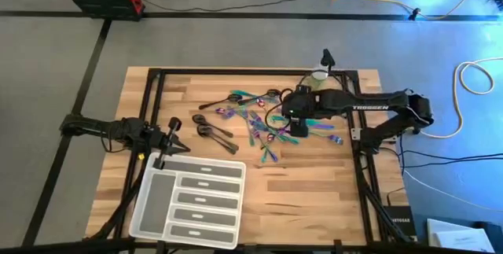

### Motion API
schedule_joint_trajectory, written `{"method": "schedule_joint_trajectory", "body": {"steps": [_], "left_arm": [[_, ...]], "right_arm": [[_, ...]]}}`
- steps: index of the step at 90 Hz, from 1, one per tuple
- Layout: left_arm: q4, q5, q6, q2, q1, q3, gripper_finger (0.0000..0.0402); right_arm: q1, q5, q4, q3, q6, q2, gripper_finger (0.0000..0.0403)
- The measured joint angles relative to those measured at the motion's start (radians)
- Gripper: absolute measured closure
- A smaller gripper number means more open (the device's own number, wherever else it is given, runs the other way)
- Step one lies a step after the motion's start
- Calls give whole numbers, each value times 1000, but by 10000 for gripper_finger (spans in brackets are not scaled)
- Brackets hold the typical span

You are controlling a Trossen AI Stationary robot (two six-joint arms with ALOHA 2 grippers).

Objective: Sort silverware
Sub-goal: Adjust the white silverware tray

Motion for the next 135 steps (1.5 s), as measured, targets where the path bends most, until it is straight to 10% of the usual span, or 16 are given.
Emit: {"method": "schedule_joint_trajectory", "body": {"steps": [21, 50, 80, 135], "left_arm": [[0, 0, 0, 0, 0, 0, 402], [0, 0, 0, 0, 0, 0, 402], [0, 0, 0, 0, 0, 0, 402], [0, 0, 0, 0, 0, 0, 402]], "right_arm": [[0, -77, -8, -33, 43, 27, 72], [48, -259, 453, -84, 269, 108, 72], [196, 38, 576, -84, 498, 290, 72], [210, 36, 685, -84, 545, 374, 169]]}}
